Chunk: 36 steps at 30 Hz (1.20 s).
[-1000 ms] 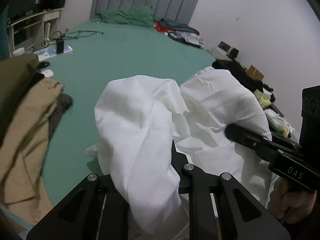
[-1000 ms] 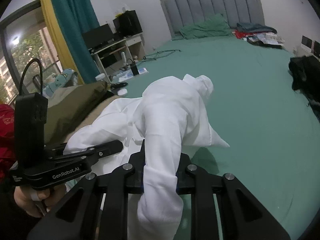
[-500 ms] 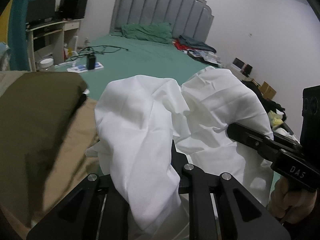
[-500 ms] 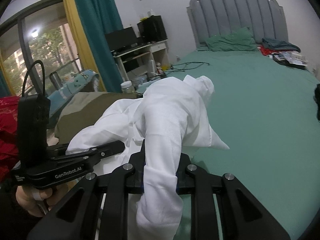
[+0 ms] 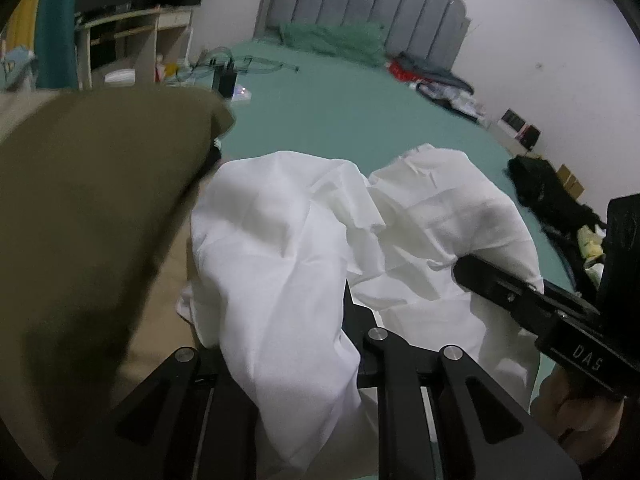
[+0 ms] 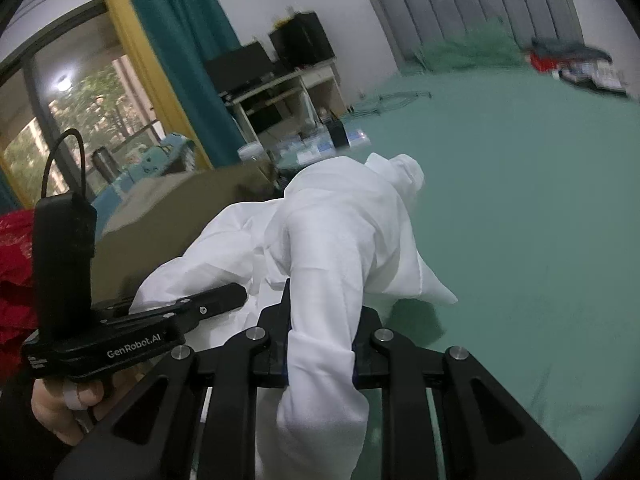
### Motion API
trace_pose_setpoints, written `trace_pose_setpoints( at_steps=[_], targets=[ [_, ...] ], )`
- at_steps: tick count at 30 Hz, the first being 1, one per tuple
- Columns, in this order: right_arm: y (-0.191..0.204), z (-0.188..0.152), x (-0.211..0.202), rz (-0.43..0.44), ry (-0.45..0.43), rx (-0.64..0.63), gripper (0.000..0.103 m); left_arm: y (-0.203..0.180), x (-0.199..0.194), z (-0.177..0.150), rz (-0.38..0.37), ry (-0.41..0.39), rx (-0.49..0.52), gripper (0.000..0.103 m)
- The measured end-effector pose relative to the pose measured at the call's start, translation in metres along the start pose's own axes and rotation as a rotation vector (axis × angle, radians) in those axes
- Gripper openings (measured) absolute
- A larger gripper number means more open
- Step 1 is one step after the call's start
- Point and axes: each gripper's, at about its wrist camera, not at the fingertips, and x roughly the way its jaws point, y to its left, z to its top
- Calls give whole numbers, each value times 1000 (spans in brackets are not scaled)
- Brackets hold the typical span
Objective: Fold large clothes
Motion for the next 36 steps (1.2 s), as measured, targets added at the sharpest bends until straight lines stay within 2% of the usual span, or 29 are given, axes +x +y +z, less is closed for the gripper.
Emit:
trace_pose_setpoints(
  at_steps=[8, 13, 16, 19, 24, 27, 30, 33, 36],
  targets=[
    [-42, -33, 28, -39, 95, 71, 22, 3, 58, -21, 39, 104, -7, 20],
    [-63, -42, 27, -49, 107, 128, 27, 14, 69, -22, 13, 132, -40, 37],
    [-68, -46, 24, -51, 108, 143, 31, 17, 69, -24, -6, 139, -60, 39],
    [-73, -46, 21, -60, 113, 163, 32, 18, 58, -26, -4, 111, -78, 39],
    [-76, -45, 13, -79, 128, 185, 37, 7, 27, -18, 65, 7, -35, 39],
    [-76, -44, 6, -87, 139, 189, 39, 3, 19, -18, 91, 0, -19, 39],
    [-73, -42, 3, -113, 144, 171, 41, 7, 24, -20, 131, 52, -19, 39],
    [-70, -42, 3, -146, 163, 149, 46, 17, 43, -25, 132, 191, -55, 39],
    [-68, -45, 4, -164, 183, 136, 49, 13, 40, -29, 158, 193, -16, 39]
  ],
)
